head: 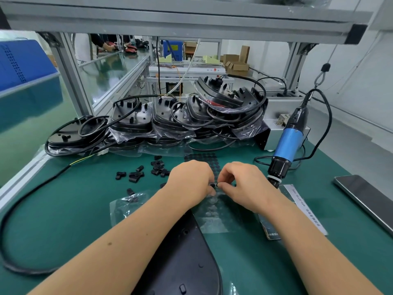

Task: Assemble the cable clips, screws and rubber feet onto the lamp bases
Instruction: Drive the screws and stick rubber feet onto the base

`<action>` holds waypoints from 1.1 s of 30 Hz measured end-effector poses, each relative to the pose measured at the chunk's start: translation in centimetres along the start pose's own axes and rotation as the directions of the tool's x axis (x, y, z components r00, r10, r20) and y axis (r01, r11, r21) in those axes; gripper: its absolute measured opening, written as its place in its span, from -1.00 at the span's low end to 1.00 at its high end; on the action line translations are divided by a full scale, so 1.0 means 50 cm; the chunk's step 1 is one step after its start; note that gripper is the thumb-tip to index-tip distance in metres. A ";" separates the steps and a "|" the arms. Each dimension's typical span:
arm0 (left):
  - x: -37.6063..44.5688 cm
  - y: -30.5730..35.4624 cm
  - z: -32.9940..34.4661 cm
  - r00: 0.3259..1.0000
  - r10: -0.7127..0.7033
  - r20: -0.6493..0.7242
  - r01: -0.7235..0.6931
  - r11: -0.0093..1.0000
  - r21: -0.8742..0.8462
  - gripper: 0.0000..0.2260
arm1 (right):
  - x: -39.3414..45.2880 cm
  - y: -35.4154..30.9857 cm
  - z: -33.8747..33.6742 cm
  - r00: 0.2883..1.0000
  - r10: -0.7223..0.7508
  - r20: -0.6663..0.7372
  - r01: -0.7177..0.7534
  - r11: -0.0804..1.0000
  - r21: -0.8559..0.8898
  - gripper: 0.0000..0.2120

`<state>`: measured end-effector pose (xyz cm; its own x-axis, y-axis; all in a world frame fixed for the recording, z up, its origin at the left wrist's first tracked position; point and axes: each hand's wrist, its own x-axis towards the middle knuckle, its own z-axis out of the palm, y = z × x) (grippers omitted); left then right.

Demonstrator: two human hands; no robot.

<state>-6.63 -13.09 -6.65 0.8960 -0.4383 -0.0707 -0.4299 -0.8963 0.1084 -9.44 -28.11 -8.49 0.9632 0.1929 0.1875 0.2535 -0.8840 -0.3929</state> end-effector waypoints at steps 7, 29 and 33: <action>0.000 0.001 -0.005 1.000 -0.016 0.014 0.016 0.999 -0.027 -0.77 | -0.010 0.002 0.004 0.997 -0.071 -0.024 0.071 0.997 -0.007 -0.90; 0.000 -0.007 0.001 1.000 0.015 0.008 -0.015 0.997 -0.070 -0.69 | -0.033 -0.010 -0.010 0.980 -0.062 -0.190 0.083 0.991 0.104 -0.85; -0.015 -0.048 -0.026 0.999 0.050 -0.003 -0.049 0.966 -0.252 -0.63 | -0.055 -0.045 -0.029 0.994 0.094 -0.051 -0.049 0.825 0.564 -0.84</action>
<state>-6.15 -10.51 -5.55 0.8737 -0.4824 -0.0621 -0.4316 -0.8279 0.3583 -12.79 -27.28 -6.81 0.9768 0.0874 0.1955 0.2128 -0.4983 -0.8405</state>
